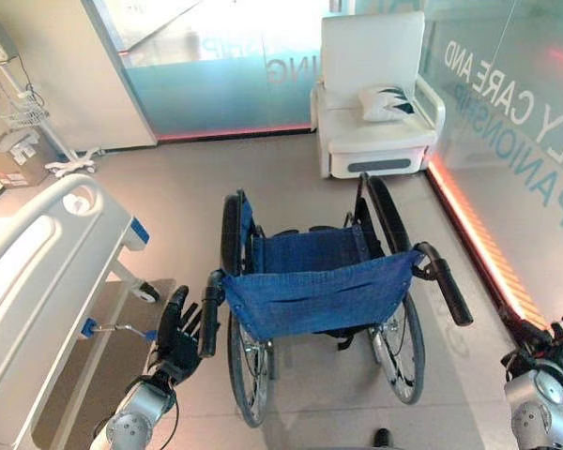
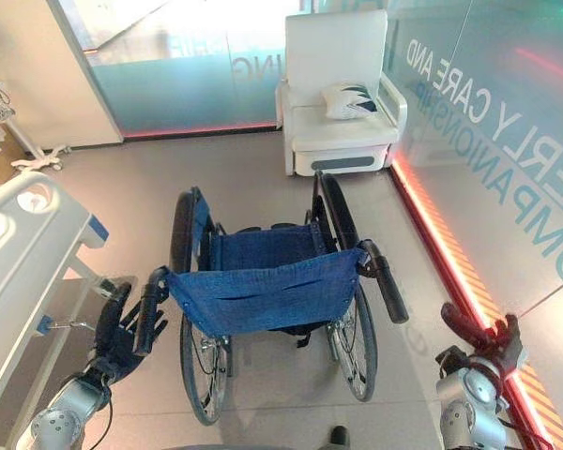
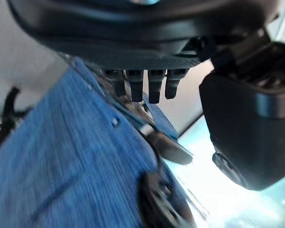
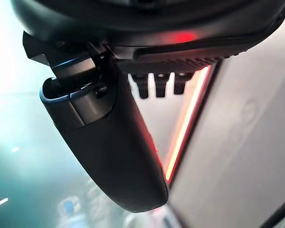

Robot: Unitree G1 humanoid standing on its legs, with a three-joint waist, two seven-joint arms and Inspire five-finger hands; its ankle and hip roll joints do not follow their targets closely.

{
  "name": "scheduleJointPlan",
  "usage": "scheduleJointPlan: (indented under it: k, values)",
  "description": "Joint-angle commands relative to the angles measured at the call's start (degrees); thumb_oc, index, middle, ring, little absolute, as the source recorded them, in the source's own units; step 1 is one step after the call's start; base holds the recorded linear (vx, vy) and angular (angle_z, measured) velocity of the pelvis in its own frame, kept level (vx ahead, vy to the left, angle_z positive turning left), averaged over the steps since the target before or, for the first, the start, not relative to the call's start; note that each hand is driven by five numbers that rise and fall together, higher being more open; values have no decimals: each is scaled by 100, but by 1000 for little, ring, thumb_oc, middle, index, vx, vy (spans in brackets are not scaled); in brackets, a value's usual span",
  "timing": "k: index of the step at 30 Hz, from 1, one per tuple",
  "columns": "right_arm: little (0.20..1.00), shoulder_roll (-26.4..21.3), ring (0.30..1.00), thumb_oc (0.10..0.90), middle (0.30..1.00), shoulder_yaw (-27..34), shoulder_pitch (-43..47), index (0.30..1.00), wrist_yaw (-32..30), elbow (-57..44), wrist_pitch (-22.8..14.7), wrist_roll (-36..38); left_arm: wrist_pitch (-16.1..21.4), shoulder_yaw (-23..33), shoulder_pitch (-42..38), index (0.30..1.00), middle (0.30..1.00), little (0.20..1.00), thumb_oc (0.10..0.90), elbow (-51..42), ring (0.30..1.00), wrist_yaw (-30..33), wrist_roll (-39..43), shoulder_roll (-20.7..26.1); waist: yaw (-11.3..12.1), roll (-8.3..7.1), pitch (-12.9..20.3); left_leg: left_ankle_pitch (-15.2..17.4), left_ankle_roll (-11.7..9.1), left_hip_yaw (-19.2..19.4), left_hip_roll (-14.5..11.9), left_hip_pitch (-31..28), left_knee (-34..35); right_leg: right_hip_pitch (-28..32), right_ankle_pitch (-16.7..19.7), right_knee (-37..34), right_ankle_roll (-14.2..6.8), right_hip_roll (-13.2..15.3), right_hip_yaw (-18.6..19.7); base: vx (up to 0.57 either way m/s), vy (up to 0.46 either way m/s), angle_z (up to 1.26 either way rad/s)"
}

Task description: Push the wheelchair next to the bed

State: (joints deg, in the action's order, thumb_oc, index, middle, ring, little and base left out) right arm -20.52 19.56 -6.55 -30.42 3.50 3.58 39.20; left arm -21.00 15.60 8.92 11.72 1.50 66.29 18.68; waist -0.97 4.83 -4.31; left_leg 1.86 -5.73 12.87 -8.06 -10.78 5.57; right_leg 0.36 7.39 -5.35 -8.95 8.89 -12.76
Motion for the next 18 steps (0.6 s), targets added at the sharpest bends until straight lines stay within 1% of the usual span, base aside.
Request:
scheduleJointPlan:
  k: [1,2,3,4,5,6,7,8,9,12,15,17,18]
  values:
    - [900,-288,900,800,900,87,612,900,932,-798,-392,449,165,438,-498,900,900,900,800,-563,900,-180,512,529,-68,-224,131,-140,208,52,191,322,-104,410,-666,281,170,57,-88,0,0,0]
    - [900,-269,900,800,900,68,598,900,1284,-931,-331,587,82,446,-466,900,900,900,800,-664,900,-289,445,544,-72,-234,132,-146,202,73,182,328,-105,403,-664,287,165,63,-102,0,0,0]
    - [900,-280,900,800,900,78,581,900,1393,-975,-316,644,21,455,-447,900,900,900,800,-718,900,-322,398,557,-74,-241,133,-150,199,85,178,329,-107,402,-664,290,165,66,-111,0,0,0]
    - [900,-310,900,800,900,127,523,900,1736,-1124,-267,855,-128,480,-373,900,900,900,800,-883,900,-417,240,630,-80,-254,131,-156,193,113,170,333,-109,395,-663,297,159,67,-128,0,0,0]
    - [900,-314,900,800,900,146,508,900,1845,-1151,-235,911,-174,490,-351,900,900,900,800,-915,900,-450,207,649,-79,-256,131,-158,192,116,169,337,-109,391,-662,299,157,67,-132,0,0,0]
    - [900,-333,900,800,900,187,469,900,2111,-1235,-151,1018,-283,526,-299,900,900,900,800,-992,900,-504,161,697,-79,-262,130,-161,190,127,169,346,-110,384,-662,300,154,65,-143,0,0,0]
    - [900,-400,900,800,900,246,400,900,2644,-1367,22,1220,-439,587,-208,900,900,900,800,-1095,900,-580,67,788,-83,-272,124,-171,185,149,166,361,-113,366,-660,309,151,63,-159,0,0,0]
    - [900,-426,900,800,900,259,380,900,2782,-1415,75,1285,-472,609,-178,900,900,900,800,-1112,900,-595,35,813,-82,-275,124,-173,183,152,167,367,-115,361,-662,312,151,60,-160,0,0,0]
    - [900,-542,900,800,900,300,320,900,3189,-1599,302,1492,-558,683,-93,900,900,900,800,-1190,900,-658,-69,921,-78,-289,117,-179,183,160,169,381,-121,343,-661,323,149,54,-169,0,0,0]
    - [900,-752,900,800,900,386,262,900,3563,-1844,325,1762,-631,826,9,900,900,900,800,-1295,900,-710,-10,1092,-75,-313,101,-192,180,187,160,399,-133,320,-666,348,144,51,-188,0,0,0]
    - [900,-853,900,800,900,441,223,900,3901,-2034,330,1851,-646,901,79,900,900,900,800,-1390,900,-734,50,1164,-72,-332,96,-194,175,200,159,416,-137,304,-668,359,136,42,-196,0,0,0]
    - [900,-986,900,800,900,469,138,900,4095,-2212,480,1481,-674,937,148,900,900,900,800,-1511,900,-719,85,1212,-66,-355,94,-195,172,208,163,436,-149,291,-670,369,131,38,-206,0,0,0]
    - [900,-1052,900,800,900,486,113,900,4122,-2242,500,1437,-677,951,162,900,900,900,800,-1526,900,-716,95,1232,-69,-363,93,-196,172,212,162,437,-151,291,-668,368,131,37,-209,0,0,0]
